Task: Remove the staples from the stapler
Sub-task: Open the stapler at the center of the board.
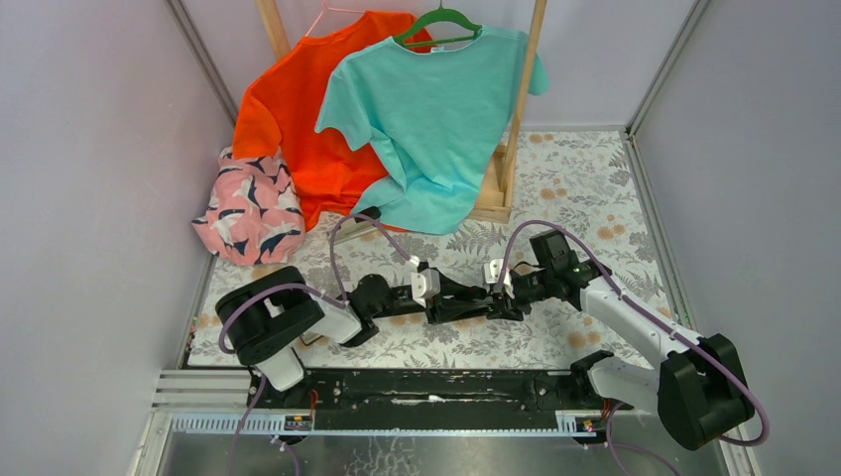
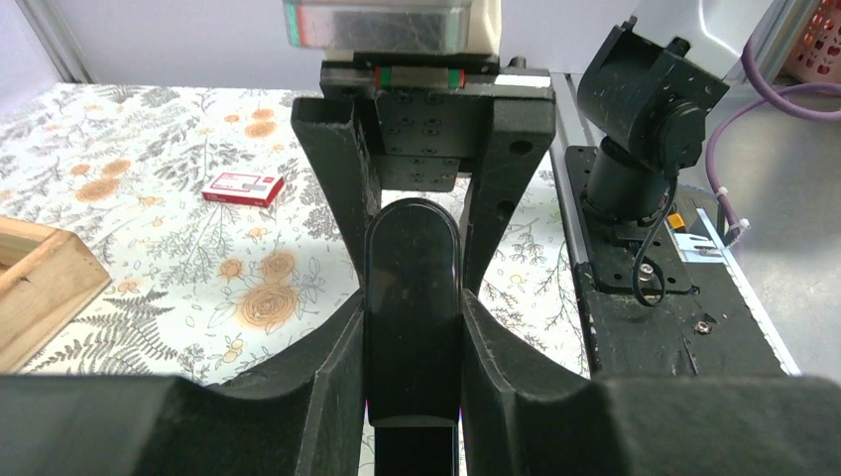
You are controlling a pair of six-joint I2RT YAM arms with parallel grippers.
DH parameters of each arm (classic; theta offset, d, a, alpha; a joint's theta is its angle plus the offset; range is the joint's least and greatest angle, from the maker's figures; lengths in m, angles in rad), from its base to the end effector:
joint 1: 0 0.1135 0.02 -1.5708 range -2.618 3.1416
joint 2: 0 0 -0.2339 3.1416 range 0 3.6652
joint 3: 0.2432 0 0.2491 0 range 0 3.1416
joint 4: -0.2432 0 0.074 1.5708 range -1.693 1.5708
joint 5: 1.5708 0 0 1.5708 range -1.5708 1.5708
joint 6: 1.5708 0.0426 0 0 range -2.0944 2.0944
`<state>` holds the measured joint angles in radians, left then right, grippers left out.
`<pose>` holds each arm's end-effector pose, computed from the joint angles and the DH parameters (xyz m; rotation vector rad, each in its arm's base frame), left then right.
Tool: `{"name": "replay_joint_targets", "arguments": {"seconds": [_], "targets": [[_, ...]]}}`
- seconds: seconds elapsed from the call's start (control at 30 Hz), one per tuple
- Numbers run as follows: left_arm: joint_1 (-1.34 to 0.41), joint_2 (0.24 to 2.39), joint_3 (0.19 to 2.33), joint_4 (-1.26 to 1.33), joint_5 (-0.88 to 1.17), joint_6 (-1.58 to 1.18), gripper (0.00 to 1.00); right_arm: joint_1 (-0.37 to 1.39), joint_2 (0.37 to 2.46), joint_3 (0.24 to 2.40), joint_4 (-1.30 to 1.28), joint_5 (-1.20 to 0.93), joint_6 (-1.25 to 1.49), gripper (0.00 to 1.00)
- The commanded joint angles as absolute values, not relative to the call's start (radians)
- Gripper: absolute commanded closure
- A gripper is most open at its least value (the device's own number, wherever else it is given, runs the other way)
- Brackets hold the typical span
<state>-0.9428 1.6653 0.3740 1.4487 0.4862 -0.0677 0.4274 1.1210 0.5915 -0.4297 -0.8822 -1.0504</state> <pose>0.1465 -0.2356 0.1480 1.0159 1.1577 -1.1595 0.1823 0.1192 0.1710 -1.7224 1.4041 0.7751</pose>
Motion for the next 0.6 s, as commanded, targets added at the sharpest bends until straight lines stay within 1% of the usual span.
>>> {"name": "replay_joint_targets", "arguments": {"seconds": [0.0,0.1,0.17,0.33,0.47,0.57], "targets": [[-0.944,1.586,0.353,1.587,0.469,-0.023,1.00,0.437,1.087,0.642,-0.447,-0.858,-1.074,0.68],[-0.926,1.560,0.330,1.570,0.480,-0.006,1.00,0.435,1.065,0.661,-0.486,-0.793,-1.086,0.77],[-0.913,1.554,0.314,1.570,0.488,-0.002,1.00,0.436,1.057,0.664,-0.525,-0.764,-1.112,0.81],[-0.879,1.554,0.260,1.583,0.500,0.008,1.00,0.406,1.074,0.635,-0.587,-0.721,-1.179,0.85],[-0.856,1.529,0.207,1.585,0.486,0.026,1.00,0.299,1.110,0.657,-0.663,-0.754,-1.265,0.87],[-0.846,1.501,0.180,1.572,0.477,0.040,1.00,0.230,1.139,0.646,-0.678,-0.739,-1.333,0.88]]}}
